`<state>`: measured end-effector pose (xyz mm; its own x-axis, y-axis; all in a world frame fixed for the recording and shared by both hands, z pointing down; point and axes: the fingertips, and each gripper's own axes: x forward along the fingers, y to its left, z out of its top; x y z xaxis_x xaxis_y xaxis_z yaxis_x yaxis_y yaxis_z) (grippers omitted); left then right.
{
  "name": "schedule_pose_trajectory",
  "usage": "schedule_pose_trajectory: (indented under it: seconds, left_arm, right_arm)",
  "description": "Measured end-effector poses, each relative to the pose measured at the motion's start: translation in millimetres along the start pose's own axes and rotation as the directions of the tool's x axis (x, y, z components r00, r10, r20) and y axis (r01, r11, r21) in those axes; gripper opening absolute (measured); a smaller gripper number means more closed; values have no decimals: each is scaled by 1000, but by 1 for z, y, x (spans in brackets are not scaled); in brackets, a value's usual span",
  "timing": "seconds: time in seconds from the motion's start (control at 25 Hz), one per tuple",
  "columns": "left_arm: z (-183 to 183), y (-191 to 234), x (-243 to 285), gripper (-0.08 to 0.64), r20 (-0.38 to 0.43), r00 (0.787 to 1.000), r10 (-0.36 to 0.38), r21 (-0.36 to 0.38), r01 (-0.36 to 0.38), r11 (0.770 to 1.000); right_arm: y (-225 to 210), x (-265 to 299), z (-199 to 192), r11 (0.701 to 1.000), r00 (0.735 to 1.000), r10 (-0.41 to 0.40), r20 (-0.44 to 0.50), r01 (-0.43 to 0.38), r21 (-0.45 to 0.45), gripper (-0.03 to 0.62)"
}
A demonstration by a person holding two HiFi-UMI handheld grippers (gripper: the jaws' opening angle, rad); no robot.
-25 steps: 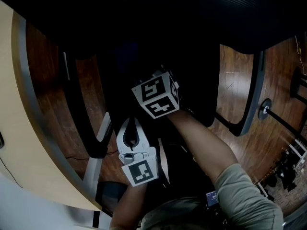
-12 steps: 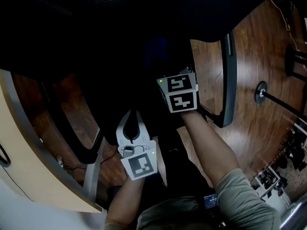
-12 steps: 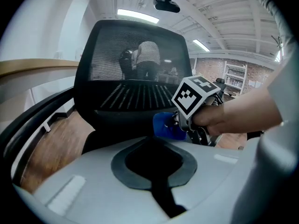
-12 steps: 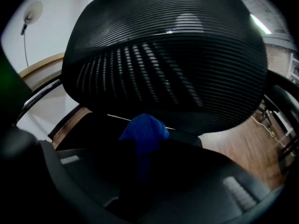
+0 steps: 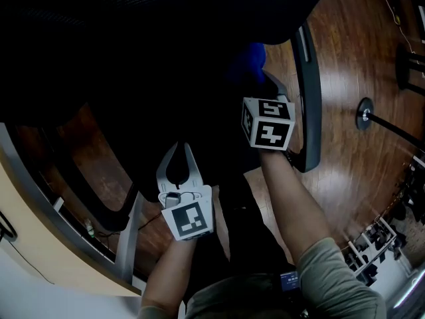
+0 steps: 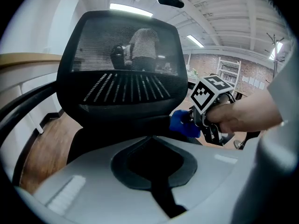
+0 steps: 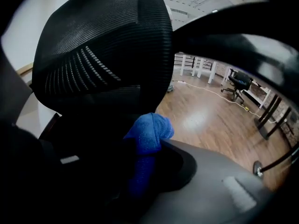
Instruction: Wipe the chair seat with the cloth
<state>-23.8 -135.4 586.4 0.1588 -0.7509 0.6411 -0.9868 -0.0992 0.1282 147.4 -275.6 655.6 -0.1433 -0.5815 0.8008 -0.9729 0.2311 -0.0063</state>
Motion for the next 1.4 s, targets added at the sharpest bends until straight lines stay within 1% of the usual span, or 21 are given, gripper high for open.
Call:
schedule_pose_trajectory:
  seconds: [0.2,0.32,0.4,0.48,0.56,0.72,0.84,0.96,1.04,1.2,1.4]
  left_arm:
    - [-2,-1,3,5,10,1000,1,2,-1,1000]
    - [0,4,-6,5,33,999,17,-31,-16,999]
    - [-1,13,-16,5,37,999,35,-54,-33,998]
    - [-3,25,-25,5,32,998,62,-77,-59,995]
    - [-5,40,-35,5,35,994,103,-96,-100,990]
    - [-6,72,-60,5,45,983,176,-124,-169,978]
    - [-9,89,-80,5,43,977,211,-135,-204,970]
    - [-22,102,-101,5,36,970,240,-149,-232,961]
    - [-35,110,-111,5,21,963,267,-176,-259,950]
    - [-56,122,-131,5,-1,944,329,-227,-321,920]
    - [-77,130,-155,5,-26,925,379,-270,-371,888]
  right_arm:
    - [-2,10,-16,1000,1000,1,-30,-1,-11,100]
    - [0,6,-14,999,1000,-7,-20,6,-31,100]
    - [10,0,-7,999,1000,4,-4,-4,-43,100]
    - [29,-8,2,998,999,38,19,-37,-53,100]
    - [55,-16,13,993,995,87,44,-83,-84,101]
    - [125,-35,26,967,977,200,73,-184,-175,101]
    - [184,-48,28,925,951,300,73,-271,-265,101]
    - [242,-61,19,865,916,397,61,-351,-359,101]
    - [274,-67,9,820,891,452,38,-398,-412,101]
    - [321,-74,-15,746,851,525,-27,-475,-466,101]
    - [371,-79,-45,661,805,583,-107,-547,-513,101]
